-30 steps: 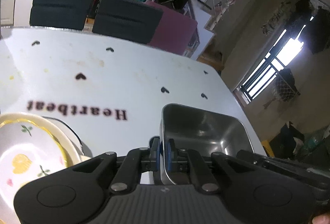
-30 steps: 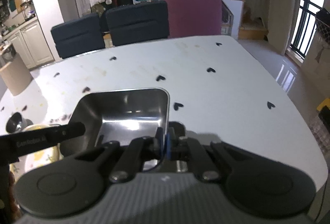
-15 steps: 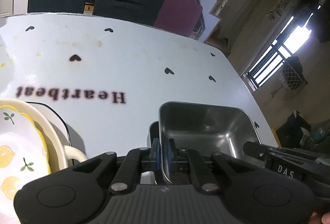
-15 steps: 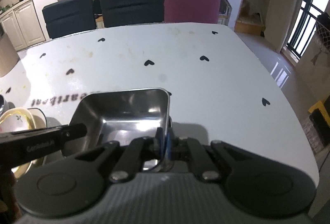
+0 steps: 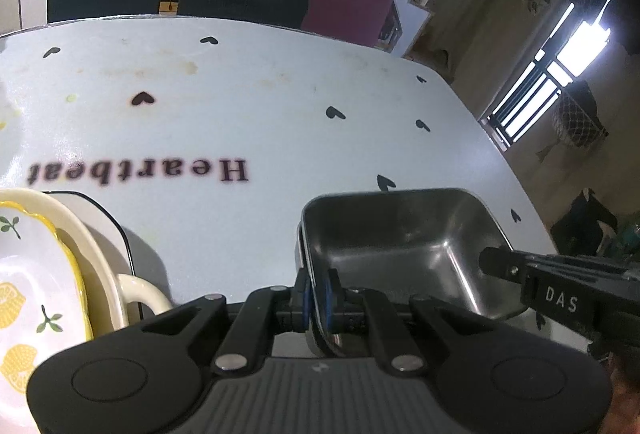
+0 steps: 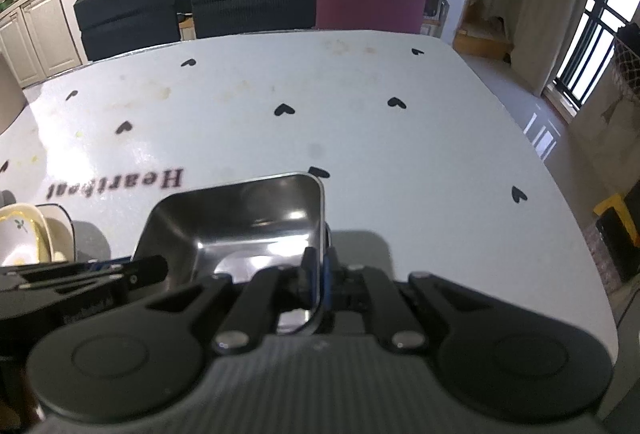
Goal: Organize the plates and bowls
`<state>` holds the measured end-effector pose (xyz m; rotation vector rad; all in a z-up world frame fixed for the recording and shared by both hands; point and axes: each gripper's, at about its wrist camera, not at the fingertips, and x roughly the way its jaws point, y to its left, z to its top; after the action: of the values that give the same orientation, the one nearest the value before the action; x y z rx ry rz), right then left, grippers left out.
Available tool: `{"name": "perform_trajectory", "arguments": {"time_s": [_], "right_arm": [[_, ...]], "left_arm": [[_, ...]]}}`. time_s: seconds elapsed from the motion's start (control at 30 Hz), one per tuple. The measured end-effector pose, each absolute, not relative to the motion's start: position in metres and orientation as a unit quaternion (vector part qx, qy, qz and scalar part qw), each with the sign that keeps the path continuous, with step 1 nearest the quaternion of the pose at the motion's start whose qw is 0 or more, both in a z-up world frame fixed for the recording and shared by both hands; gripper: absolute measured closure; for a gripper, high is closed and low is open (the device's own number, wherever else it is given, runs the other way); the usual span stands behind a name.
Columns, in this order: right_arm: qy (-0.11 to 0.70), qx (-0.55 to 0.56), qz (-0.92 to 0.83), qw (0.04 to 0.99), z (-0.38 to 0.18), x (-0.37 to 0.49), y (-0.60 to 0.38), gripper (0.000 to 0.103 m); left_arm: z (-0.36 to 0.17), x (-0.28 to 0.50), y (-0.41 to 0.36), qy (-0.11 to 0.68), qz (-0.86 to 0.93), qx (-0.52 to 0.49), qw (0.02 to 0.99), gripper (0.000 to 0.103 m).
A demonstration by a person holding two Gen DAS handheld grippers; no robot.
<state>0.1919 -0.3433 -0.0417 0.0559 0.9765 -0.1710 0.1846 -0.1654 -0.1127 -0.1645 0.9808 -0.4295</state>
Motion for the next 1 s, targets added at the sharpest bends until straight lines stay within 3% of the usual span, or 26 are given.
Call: {"name": "perform_trajectory", "arguments": {"time_s": [1.0], "right_arm": [[0.540, 0.055, -0.101, 0.834, -0.081, 0.203, -0.384, 0.098]], "left_arm": [[-0.114, 0.187, -0.162, 0.465, -0.206, -0.047, 0.860, 0.092]]}}
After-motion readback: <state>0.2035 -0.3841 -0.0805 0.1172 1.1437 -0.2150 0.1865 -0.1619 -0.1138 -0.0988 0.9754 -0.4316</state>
